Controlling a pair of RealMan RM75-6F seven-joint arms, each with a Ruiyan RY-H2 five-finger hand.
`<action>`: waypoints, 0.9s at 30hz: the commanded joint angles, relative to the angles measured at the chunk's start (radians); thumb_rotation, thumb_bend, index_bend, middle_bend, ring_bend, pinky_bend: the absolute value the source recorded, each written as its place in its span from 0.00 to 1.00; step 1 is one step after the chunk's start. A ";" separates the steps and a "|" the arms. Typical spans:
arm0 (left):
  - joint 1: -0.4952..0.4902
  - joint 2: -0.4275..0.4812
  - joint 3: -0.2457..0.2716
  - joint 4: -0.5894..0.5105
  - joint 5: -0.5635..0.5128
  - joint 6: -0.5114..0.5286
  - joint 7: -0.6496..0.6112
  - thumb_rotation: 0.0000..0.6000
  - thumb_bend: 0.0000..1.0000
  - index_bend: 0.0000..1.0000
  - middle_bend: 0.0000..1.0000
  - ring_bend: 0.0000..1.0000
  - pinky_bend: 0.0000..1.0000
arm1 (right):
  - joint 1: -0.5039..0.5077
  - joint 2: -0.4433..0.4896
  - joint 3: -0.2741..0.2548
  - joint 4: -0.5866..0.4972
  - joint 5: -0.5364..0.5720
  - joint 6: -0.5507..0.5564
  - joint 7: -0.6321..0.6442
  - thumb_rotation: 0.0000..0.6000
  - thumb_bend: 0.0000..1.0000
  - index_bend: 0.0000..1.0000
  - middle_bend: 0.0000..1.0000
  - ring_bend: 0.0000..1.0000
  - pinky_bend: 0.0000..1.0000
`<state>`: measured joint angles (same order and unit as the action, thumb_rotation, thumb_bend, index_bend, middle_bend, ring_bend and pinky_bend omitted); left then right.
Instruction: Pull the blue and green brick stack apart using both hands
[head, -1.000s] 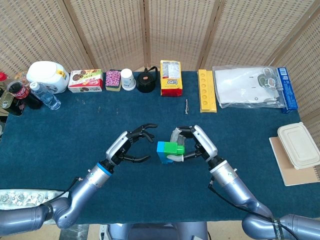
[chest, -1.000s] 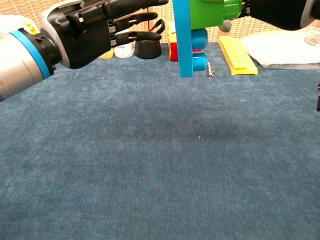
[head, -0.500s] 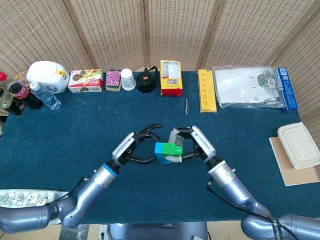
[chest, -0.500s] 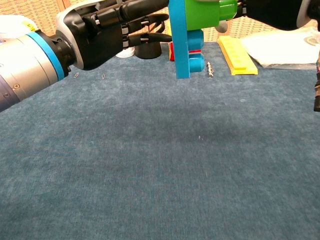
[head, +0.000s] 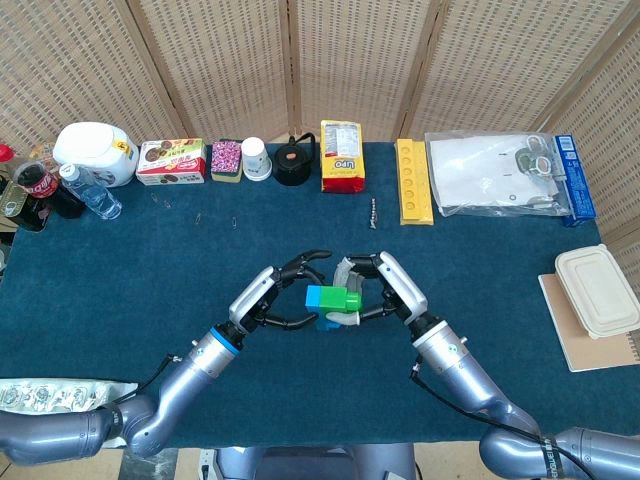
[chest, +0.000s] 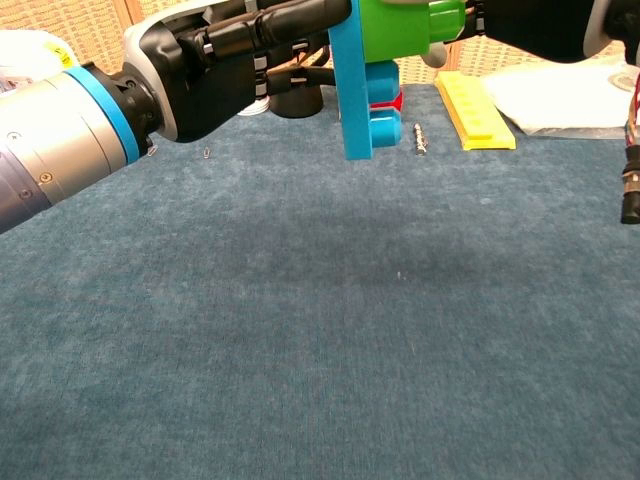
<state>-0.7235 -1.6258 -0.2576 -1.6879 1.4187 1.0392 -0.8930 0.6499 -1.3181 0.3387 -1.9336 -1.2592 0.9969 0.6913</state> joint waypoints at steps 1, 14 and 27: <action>-0.002 -0.003 0.000 0.001 -0.002 -0.001 0.004 0.84 0.33 0.45 0.16 0.07 0.23 | 0.000 0.001 0.001 -0.002 -0.003 -0.002 0.001 1.00 0.06 0.70 0.64 0.66 0.67; -0.003 -0.002 -0.001 -0.010 -0.004 0.004 0.005 0.84 0.42 0.47 0.16 0.07 0.23 | -0.004 0.008 0.006 -0.005 -0.011 -0.011 0.031 1.00 0.06 0.70 0.64 0.66 0.67; 0.004 0.033 0.007 -0.027 0.019 0.005 -0.044 0.84 0.43 0.49 0.16 0.06 0.23 | -0.019 0.037 0.021 -0.013 -0.010 -0.026 0.119 1.00 0.06 0.70 0.64 0.66 0.67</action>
<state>-0.7211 -1.5973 -0.2529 -1.7116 1.4331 1.0437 -0.9333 0.6342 -1.2879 0.3569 -1.9460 -1.2664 0.9749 0.7978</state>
